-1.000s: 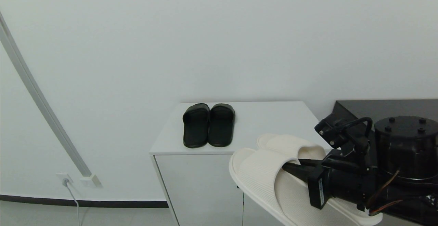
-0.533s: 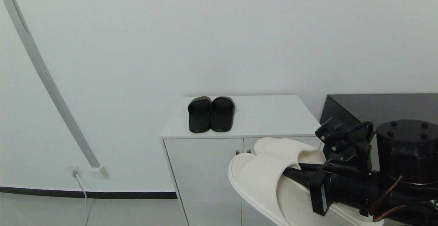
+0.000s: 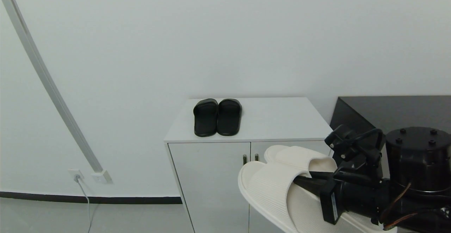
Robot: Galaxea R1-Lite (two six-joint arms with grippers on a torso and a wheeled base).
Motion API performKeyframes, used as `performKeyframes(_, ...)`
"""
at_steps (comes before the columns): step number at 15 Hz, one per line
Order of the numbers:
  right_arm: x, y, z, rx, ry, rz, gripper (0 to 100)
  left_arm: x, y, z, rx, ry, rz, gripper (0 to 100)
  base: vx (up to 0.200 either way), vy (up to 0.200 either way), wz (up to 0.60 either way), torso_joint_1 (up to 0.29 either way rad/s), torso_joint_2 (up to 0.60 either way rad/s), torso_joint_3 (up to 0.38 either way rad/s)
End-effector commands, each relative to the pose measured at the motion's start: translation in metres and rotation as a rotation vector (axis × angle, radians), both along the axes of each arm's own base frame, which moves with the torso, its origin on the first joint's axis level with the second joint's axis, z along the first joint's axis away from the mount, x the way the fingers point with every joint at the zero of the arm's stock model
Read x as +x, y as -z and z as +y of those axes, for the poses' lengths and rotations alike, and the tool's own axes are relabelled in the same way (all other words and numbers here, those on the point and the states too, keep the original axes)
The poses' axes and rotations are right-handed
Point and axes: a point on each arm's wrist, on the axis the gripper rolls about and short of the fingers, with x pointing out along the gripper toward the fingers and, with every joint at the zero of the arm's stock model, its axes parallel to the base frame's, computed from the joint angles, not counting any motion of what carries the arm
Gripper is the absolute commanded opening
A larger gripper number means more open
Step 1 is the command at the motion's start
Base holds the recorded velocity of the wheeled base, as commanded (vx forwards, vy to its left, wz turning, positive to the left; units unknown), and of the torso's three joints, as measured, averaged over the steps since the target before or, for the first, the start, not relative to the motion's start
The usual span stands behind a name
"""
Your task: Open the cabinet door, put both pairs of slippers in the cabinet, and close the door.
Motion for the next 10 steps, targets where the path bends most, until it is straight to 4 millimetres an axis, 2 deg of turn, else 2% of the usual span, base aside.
performKeyframes(1, -0.0001, 0.0002, 0.0001, 0.0, -0.001, 0.0, 0, 0.0001, 0.0, 0.0, 0.0, 0.0, 0.001, 100, 0.0, 0.0, 0.0, 0.0, 0.0, 0.0)
performKeyframes(4, -0.0005, 0.0014, -0.0003, -0.003, -0.001, 0.004, 0, 0.0001, 0.0, 0.0, 0.0, 0.0, 0.001, 100, 0.0, 0.0, 0.0, -0.146, 0.36, 0.194)
performKeyframes(10, -0.0014, 0.0038, -0.0012, -0.019, -0.006, 0.001, 0, 0.0001, 0.0, 0.0, 0.003, 0.0, 0.001, 100, 0.0, 0.0, 0.0, -0.221, 0.54, 0.311)
